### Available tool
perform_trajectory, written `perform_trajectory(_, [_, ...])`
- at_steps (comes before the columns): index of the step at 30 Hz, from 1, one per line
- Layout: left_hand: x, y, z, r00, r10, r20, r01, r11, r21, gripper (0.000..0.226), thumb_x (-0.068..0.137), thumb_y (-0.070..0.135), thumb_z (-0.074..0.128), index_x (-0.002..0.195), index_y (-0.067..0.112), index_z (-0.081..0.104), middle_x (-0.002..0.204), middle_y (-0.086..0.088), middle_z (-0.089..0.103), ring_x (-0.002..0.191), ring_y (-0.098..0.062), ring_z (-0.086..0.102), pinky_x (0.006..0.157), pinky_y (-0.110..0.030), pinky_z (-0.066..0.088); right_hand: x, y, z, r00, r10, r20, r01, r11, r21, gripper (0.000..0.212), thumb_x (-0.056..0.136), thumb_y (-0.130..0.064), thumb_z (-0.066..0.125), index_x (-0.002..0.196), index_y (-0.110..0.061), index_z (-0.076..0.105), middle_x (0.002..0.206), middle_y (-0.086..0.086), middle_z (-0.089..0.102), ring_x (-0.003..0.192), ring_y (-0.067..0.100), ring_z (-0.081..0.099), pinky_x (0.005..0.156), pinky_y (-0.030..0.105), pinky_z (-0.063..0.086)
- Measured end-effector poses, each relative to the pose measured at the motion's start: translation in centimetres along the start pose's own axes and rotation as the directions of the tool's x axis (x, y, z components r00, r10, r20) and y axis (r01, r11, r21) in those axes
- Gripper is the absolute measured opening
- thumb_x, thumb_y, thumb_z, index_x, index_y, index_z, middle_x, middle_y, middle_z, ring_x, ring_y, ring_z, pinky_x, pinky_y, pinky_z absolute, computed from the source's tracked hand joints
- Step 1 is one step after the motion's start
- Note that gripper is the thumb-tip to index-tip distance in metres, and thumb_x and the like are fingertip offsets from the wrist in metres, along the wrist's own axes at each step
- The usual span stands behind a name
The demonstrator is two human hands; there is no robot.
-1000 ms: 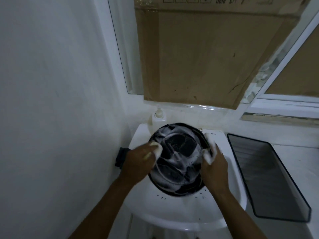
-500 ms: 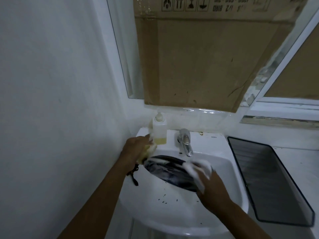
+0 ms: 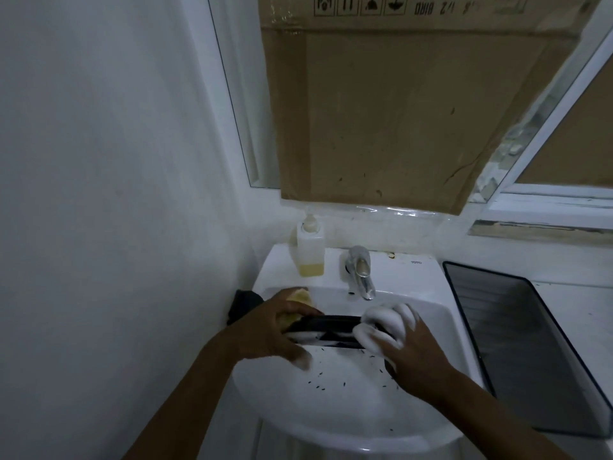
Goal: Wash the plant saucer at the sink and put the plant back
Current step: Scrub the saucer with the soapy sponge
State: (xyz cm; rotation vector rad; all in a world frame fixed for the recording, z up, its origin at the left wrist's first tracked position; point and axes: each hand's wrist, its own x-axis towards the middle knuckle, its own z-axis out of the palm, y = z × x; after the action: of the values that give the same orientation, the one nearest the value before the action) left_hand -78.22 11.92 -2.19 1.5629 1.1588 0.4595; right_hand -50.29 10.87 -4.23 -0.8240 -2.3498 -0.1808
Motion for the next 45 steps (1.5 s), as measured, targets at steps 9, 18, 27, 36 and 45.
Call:
perform_trajectory(9, [2.0,-2.3,2.8,0.783,0.473,-0.403,-0.266,0.842,0.469,0.041,0.074,-0.019,0.071,0.110,0.001,0.071,0.138,-0.031,0.046,0.130,-0.047,0.044,0.111,-0.062,0.030,0.7,0.4,-0.7,0.993,0.058,0.098,-0.060,0.998,0.018,0.024,0.101,-0.024,0.034,0.119,-0.020,0.050,0.124,0.005,0.046,0.101,0.025,0.054,0.085,0.045,0.052])
perform_trajectory(18, [0.9,-2.1,3.4,0.693,0.546,-0.471,-0.267,0.801,0.536,0.049,0.078,-0.006,0.076,0.119,0.018,0.064,0.145,-0.030,0.038,0.134,-0.047,0.038,0.110,-0.056,0.033,-0.9,1.2,-1.8,0.612,0.609,0.504,-0.791,0.488,0.370,0.054,0.089,-0.069,0.039,0.141,-0.062,0.026,0.158,-0.026,0.014,0.141,-0.009,0.017,0.116,0.025,0.026])
perform_trajectory(27, [-1.0,-4.4,5.5,0.718,0.576,-0.391,-0.346,0.782,0.518,0.059,0.077,0.018,0.083,0.128,0.024,0.057,0.152,-0.019,0.031,0.141,-0.036,0.031,0.116,-0.039,0.029,-0.7,0.5,1.1,0.086,0.748,0.658,-0.760,-0.378,0.529,0.055,0.080,-0.022,0.079,0.129,-0.016,0.056,0.109,0.007,0.069,0.097,0.026,0.069,0.088,0.043,0.057])
perform_trajectory(36, [-1.8,-4.4,4.6,0.872,0.350,-0.341,-0.292,0.933,0.212,0.061,0.078,0.056,0.074,0.134,0.046,0.054,0.158,0.003,0.022,0.146,-0.009,0.024,0.113,-0.015,0.028,-1.3,0.9,0.8,0.150,0.752,0.642,-0.385,-0.554,0.738,0.077,0.065,-0.010,0.081,0.136,-0.013,0.051,0.117,0.015,0.068,0.100,0.028,0.070,0.070,0.032,0.058])
perform_trajectory(45, [1.3,-2.2,3.6,0.796,-0.073,-0.601,-0.001,0.993,-0.121,0.047,0.055,0.044,0.089,0.098,0.044,0.070,0.132,0.017,0.047,0.124,-0.005,0.047,0.100,-0.024,0.039,-1.6,1.5,0.5,0.348,0.772,0.532,-0.508,-0.322,0.799,0.069,0.067,-0.014,0.085,0.130,-0.024,0.061,0.120,-0.001,0.070,0.109,0.022,0.067,0.082,0.033,0.058])
